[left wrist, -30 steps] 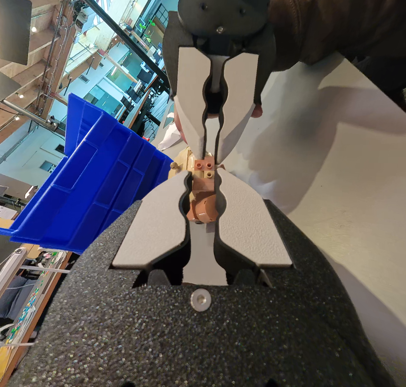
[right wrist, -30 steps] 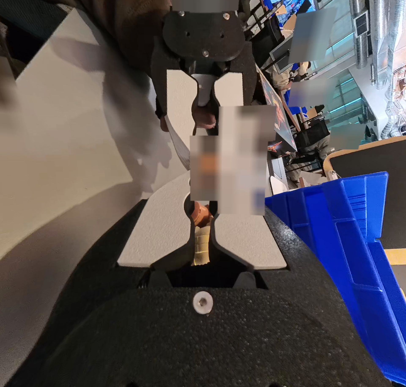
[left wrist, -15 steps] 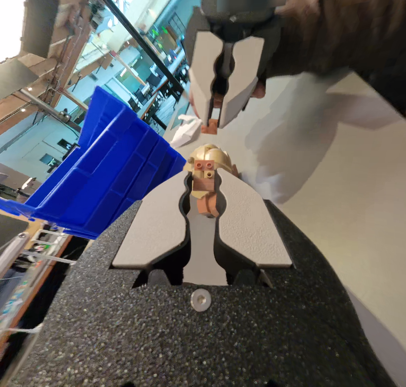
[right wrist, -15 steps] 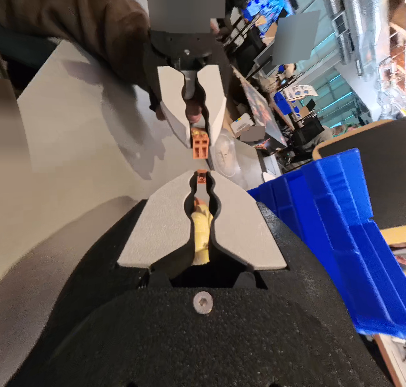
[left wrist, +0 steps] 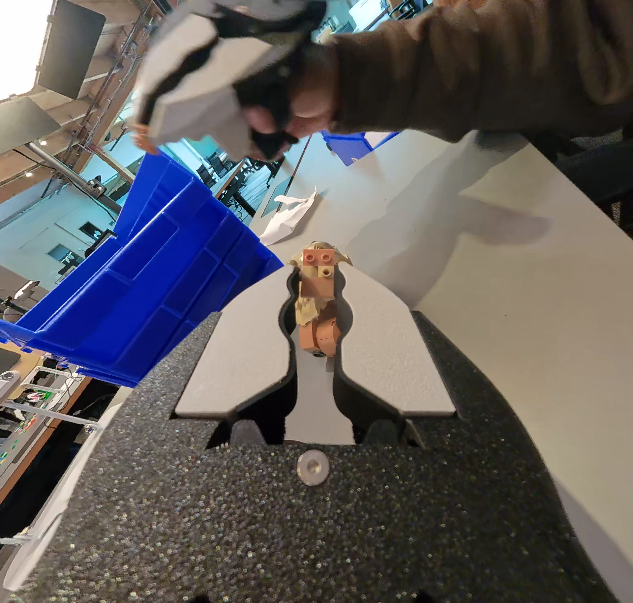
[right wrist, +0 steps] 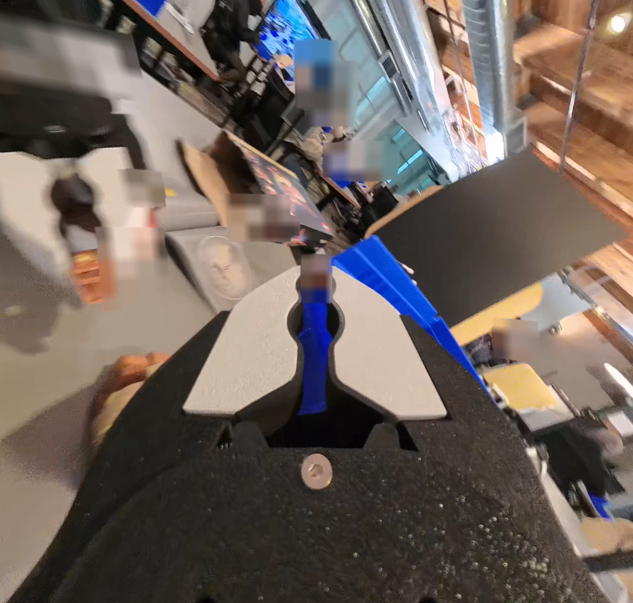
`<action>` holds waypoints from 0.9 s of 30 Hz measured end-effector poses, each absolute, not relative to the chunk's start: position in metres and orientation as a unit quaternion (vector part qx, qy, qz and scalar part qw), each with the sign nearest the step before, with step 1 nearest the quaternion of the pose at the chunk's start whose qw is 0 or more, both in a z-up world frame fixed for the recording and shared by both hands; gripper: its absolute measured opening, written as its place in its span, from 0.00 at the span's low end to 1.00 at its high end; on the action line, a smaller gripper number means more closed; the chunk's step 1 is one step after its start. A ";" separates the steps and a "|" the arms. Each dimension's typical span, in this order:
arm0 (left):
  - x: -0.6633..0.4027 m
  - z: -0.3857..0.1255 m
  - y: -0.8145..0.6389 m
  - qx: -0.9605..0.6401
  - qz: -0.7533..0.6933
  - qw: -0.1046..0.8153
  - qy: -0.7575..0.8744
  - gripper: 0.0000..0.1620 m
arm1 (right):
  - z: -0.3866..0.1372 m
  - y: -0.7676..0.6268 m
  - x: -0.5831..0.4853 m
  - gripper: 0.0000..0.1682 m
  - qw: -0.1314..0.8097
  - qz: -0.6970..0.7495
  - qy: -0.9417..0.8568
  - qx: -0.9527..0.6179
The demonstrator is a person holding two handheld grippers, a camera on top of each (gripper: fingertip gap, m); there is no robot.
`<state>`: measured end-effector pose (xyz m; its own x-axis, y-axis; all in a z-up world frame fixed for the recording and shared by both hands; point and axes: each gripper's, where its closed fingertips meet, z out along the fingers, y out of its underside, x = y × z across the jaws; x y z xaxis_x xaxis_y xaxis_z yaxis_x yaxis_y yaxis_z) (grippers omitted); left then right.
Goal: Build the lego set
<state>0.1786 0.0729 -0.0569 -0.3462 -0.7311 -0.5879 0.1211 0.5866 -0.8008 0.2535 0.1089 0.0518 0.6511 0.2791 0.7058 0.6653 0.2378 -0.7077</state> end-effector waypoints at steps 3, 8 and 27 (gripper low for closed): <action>0.179 -0.057 0.075 -0.216 -0.400 0.532 0.714 0.12 | 0.074 0.157 0.301 0.05 0.647 -0.191 -0.295 -0.677; 0.178 -0.056 0.079 -0.223 -0.397 0.535 0.712 0.12 | 0.074 0.186 0.348 0.11 0.602 -0.263 -0.203 -0.726; 0.164 -0.027 0.073 -0.224 -0.543 0.482 0.650 0.12 | -0.039 0.067 0.171 0.13 0.588 0.013 -0.490 -0.643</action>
<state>0.1637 0.0728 -0.0267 -0.4343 -0.8150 -0.3835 0.2322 0.3101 -0.9219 0.1708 0.0674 -0.0386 0.5190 0.6458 0.5600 0.6149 0.1730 -0.7694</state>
